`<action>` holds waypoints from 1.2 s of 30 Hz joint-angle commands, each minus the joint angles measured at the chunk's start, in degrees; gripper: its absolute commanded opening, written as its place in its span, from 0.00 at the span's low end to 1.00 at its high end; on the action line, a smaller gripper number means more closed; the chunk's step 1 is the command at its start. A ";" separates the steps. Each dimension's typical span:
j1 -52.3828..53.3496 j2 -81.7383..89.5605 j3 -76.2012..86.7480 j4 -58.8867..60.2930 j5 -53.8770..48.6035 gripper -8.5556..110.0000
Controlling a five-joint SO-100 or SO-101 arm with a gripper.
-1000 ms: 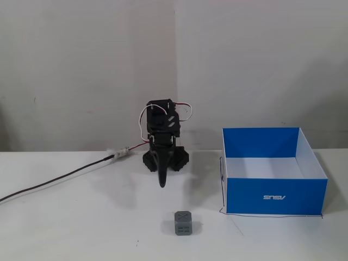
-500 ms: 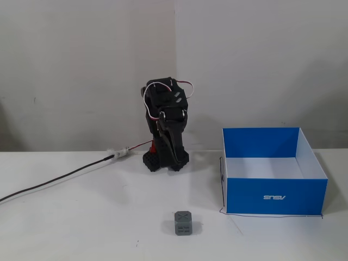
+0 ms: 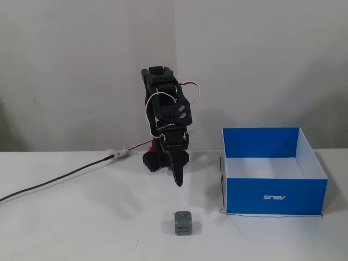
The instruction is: Pick the gray block and keep it in the box.
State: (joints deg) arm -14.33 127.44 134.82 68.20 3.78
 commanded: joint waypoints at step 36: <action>0.79 -38.41 -11.78 -11.60 4.31 0.07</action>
State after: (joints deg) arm -14.41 88.42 125.95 57.04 8.44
